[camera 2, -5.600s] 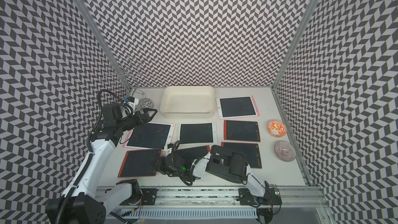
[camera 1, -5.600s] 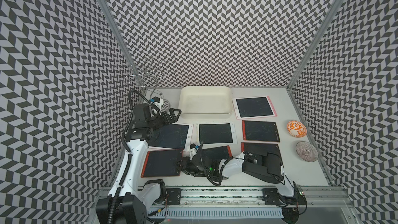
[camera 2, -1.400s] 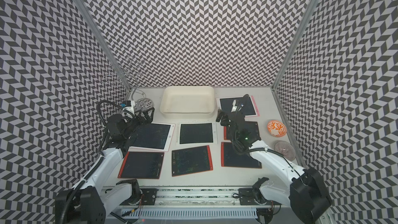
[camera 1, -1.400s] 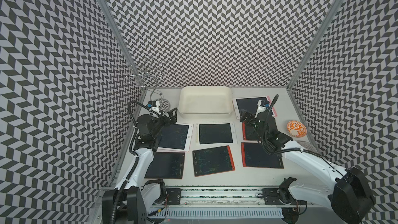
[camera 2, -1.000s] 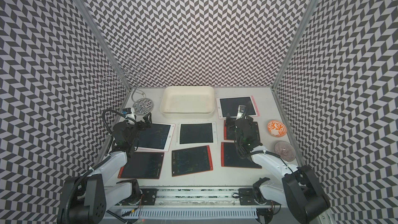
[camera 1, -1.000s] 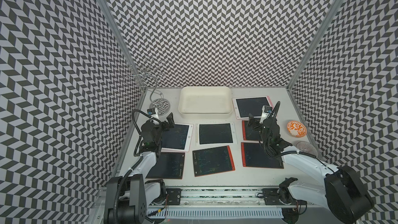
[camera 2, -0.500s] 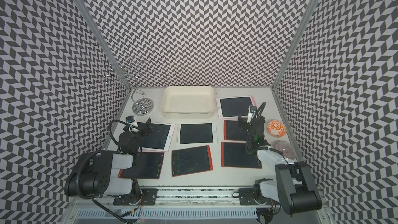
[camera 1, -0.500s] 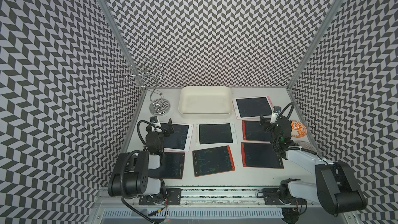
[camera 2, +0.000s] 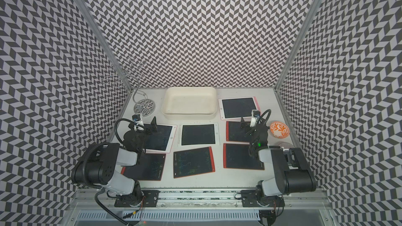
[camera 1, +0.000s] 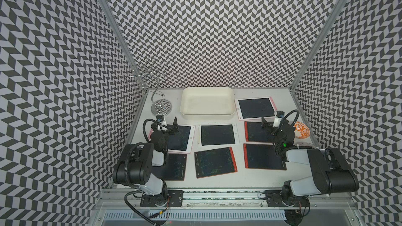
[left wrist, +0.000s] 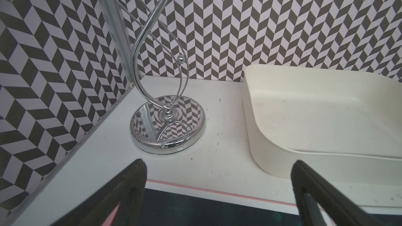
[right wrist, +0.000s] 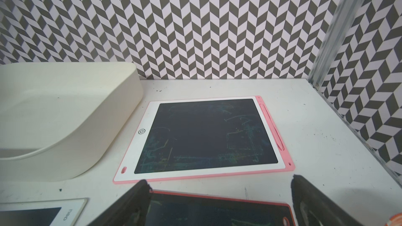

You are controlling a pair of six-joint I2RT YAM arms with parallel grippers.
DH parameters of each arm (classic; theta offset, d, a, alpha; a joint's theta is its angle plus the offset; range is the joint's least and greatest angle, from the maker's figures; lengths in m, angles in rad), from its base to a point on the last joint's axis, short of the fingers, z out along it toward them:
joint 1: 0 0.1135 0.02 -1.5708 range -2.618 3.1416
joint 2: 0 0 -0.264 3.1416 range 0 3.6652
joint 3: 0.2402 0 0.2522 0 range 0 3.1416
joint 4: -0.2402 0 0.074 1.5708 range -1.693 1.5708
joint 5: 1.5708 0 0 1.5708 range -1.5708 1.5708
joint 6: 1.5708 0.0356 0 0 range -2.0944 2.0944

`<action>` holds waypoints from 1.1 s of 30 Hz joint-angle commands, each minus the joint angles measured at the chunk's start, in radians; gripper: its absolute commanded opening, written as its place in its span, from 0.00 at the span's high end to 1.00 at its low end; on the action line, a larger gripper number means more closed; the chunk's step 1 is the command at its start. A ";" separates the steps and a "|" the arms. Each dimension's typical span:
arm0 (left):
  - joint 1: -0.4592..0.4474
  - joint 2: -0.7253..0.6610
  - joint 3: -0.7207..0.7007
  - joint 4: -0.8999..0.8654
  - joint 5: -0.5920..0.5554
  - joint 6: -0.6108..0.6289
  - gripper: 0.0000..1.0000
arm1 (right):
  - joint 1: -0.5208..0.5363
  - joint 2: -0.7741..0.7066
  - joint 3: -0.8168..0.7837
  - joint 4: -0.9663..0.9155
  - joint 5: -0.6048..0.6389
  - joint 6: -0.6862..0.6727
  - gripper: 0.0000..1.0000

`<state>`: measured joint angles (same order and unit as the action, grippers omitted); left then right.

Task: Take out the writing tablet from the storage box
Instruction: Reset both arms

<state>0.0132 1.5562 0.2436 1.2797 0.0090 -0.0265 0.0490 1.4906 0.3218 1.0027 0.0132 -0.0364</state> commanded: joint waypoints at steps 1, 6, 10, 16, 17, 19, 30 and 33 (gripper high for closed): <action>-0.005 0.003 0.010 -0.016 -0.009 0.021 0.01 | -0.007 0.062 -0.063 0.274 -0.004 0.010 0.01; -0.007 0.002 0.009 -0.015 -0.012 0.023 0.01 | -0.018 0.071 -0.069 0.293 -0.019 0.018 0.01; -0.008 0.002 0.010 -0.016 -0.012 0.024 0.01 | -0.018 0.061 -0.057 0.256 -0.019 0.017 0.00; -0.012 0.002 0.011 -0.019 -0.015 0.026 0.01 | -0.018 0.059 -0.060 0.259 -0.022 0.014 0.01; -0.011 0.001 0.011 -0.019 -0.017 0.025 0.01 | -0.018 0.059 -0.060 0.258 -0.021 0.014 0.01; -0.012 0.003 0.012 -0.019 -0.017 0.026 0.01 | -0.018 0.059 -0.058 0.257 -0.021 0.015 0.01; -0.018 0.002 0.016 -0.026 -0.024 0.032 0.01 | -0.018 0.059 -0.059 0.258 -0.021 0.015 0.01; -0.018 0.003 0.016 -0.026 -0.024 0.033 0.01 | -0.018 0.059 -0.059 0.259 -0.021 0.015 0.01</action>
<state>0.0002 1.5562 0.2447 1.2507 -0.0067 -0.0116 0.0360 1.5639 0.2535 1.1984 0.0017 -0.0181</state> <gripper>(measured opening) 0.992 0.994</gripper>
